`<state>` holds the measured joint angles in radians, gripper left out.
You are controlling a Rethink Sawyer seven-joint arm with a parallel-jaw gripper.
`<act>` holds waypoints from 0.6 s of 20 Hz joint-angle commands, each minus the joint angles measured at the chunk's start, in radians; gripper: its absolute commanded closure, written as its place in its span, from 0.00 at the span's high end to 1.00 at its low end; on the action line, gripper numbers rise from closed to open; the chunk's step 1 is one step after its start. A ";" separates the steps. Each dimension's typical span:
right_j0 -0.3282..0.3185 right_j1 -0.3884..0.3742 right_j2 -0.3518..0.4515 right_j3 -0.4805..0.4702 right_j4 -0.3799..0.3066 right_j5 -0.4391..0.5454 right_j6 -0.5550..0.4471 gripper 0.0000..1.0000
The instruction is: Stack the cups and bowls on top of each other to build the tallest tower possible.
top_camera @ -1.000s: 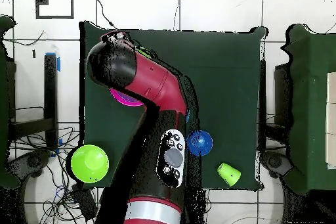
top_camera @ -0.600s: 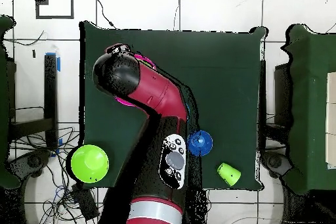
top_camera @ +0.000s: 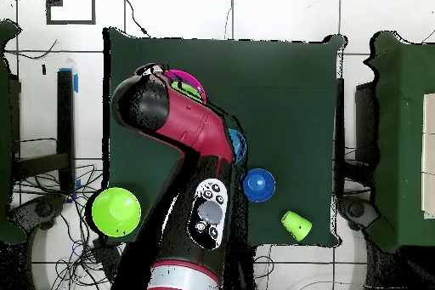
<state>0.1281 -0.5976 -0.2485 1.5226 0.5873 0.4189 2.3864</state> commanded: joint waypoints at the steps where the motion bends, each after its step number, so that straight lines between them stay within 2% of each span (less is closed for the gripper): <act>1: 0.029 0.081 0.012 0.010 -0.040 -0.055 0.159 1.00; 9: 0.023 0.073 0.018 0.031 -0.040 -0.068 0.133 1.00; 12: 0.030 0.069 -0.004 0.042 -0.051 -0.054 0.130 1.00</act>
<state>0.1517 -0.5657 -0.2767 1.5201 0.5848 0.3881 2.3864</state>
